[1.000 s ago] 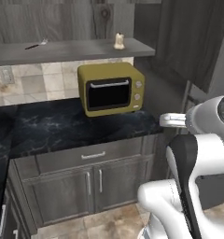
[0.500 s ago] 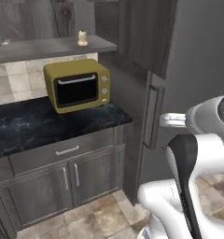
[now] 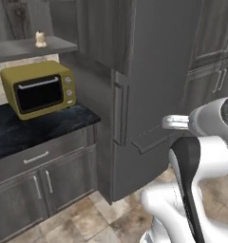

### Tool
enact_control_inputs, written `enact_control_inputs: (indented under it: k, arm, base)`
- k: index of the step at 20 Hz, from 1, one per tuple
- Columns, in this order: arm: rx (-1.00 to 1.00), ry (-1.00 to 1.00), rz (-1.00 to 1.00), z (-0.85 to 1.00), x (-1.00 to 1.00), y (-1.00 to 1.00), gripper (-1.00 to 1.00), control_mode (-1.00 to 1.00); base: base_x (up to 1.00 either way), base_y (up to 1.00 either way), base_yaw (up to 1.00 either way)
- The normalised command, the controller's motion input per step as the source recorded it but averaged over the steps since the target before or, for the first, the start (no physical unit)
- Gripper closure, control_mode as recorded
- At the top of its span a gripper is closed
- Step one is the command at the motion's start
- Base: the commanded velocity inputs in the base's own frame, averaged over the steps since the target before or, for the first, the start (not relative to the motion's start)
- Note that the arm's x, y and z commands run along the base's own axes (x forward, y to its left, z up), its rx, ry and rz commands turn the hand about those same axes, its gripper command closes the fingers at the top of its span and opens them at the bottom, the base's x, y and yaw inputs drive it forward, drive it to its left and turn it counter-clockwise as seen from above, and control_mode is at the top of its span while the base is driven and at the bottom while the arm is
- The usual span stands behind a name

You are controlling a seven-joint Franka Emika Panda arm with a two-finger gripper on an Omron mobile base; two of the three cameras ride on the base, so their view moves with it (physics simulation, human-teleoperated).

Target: Pick the candle and candle from the dining table and place them in the open cabinet. Close the cabinet after placing the objects.

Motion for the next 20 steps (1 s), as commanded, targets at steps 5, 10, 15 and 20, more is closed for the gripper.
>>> enact_control_inputs:
  k: [5, 10, 15, 20]
  arm:
    - [0.0, 0.0, 0.0, 0.0, 0.0, 0.0, -1.0, 1.0]
    - [0.0, 0.0, 0.0, 0.0, 0.0, 0.0, -1.0, 1.0]
    - [0.0, 0.0, 0.0, 0.0, 0.0, 0.0, -1.0, 1.0]
    - [0.0, 0.0, 0.0, 0.0, 0.0, 0.0, -1.0, 1.0]
  base:
    - [-0.05, -0.52, -0.31]
    - [0.0, -0.59, -0.27]
    - [0.0, -0.68, -0.25]
    - [0.0, -0.74, -0.2]
